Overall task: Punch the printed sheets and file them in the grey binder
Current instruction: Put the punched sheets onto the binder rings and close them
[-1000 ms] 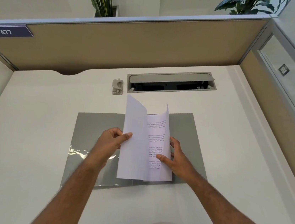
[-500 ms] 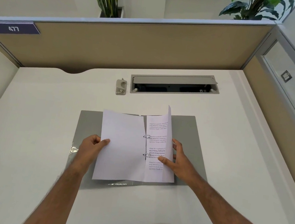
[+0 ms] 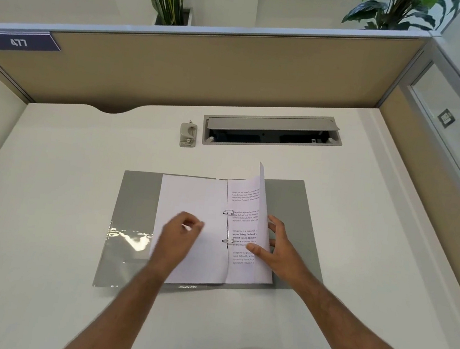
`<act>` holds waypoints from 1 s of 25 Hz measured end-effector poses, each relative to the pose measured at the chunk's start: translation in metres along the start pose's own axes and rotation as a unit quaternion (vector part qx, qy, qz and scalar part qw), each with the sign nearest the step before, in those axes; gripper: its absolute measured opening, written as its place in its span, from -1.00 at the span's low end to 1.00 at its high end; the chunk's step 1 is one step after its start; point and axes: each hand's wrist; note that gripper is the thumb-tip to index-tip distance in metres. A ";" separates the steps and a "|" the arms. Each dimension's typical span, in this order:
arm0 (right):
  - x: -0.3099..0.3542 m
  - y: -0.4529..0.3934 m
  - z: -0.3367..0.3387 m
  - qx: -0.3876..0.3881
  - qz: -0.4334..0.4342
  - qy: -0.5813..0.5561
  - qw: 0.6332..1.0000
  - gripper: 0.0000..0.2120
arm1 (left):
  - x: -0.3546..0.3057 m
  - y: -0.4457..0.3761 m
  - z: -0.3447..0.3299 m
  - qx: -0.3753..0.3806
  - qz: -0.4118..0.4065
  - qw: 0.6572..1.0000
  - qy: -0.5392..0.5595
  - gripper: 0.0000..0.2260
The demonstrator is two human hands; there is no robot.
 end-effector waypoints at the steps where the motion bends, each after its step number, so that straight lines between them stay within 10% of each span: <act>1: 0.003 0.001 0.000 -0.002 -0.001 -0.003 1.000 -0.14 | -0.014 0.004 -0.014 0.049 0.022 0.998 0.036 -0.92; 7: 0.010 0.007 0.004 -0.020 0.009 -0.020 1.000 -0.10 | -0.071 0.018 -0.072 0.176 0.052 0.977 0.105 -0.77; 25: -0.001 0.001 -0.006 -0.044 0.027 0.010 0.999 -0.21 | -0.074 0.007 -0.085 0.176 0.165 0.960 0.143 -0.85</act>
Point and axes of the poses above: each hand's wrist, its own y-axis away from the middle knuckle, its own z-axis out of the back of the hand, x = y × z, and after that the axes turned 2 degrees about -x, right-handed
